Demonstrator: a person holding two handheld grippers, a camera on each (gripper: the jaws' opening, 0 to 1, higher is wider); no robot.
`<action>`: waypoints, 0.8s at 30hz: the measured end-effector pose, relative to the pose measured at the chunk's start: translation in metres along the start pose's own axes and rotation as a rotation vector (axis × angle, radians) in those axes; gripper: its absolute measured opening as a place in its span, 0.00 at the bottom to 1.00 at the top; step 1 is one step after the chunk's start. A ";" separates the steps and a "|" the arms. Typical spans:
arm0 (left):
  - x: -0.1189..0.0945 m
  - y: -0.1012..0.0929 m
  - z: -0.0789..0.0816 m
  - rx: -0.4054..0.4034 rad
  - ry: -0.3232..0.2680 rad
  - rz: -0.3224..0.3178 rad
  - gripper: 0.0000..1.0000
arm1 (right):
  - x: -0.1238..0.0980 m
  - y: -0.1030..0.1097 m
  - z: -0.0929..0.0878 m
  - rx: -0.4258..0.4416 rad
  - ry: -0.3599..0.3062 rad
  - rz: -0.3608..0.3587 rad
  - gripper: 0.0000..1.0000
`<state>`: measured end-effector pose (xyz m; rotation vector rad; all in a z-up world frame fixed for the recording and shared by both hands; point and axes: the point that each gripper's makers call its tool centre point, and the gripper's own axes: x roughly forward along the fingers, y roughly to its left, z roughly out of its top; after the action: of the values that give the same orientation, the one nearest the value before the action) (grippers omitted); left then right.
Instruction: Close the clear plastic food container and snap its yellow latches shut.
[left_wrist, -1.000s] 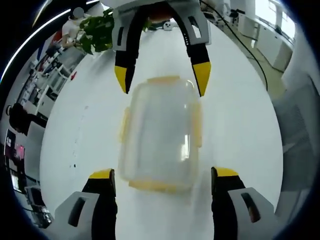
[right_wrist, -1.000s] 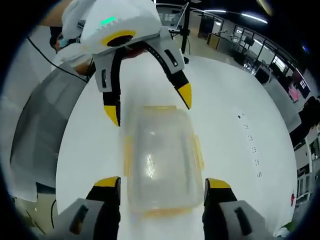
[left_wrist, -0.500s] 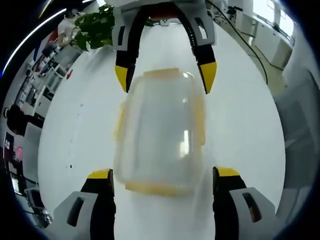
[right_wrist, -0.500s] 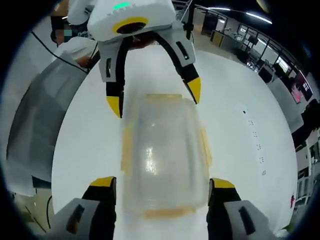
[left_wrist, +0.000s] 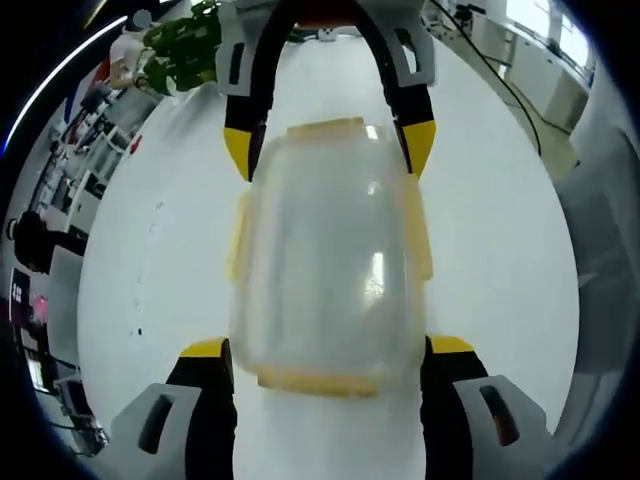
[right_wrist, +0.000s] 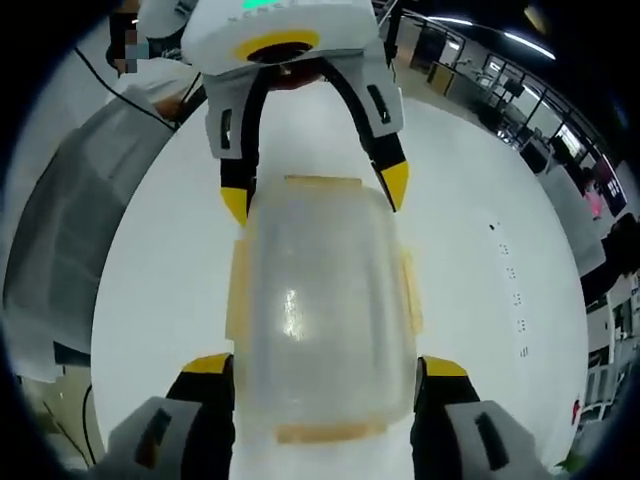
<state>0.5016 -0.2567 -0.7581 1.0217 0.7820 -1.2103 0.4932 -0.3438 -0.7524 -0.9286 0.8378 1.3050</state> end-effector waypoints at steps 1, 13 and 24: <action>0.000 0.000 0.000 0.000 0.000 0.001 0.73 | 0.000 0.000 0.000 0.000 0.001 -0.001 0.72; -0.003 -0.001 -0.007 0.027 0.005 0.003 0.73 | 0.002 0.004 0.007 0.031 -0.004 -0.016 0.72; -0.013 -0.004 -0.032 0.039 0.020 -0.002 0.73 | 0.013 0.011 0.032 0.044 -0.021 -0.021 0.72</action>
<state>0.4965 -0.2224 -0.7587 1.0669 0.7775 -1.2226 0.4833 -0.3094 -0.7522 -0.8851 0.8354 1.2713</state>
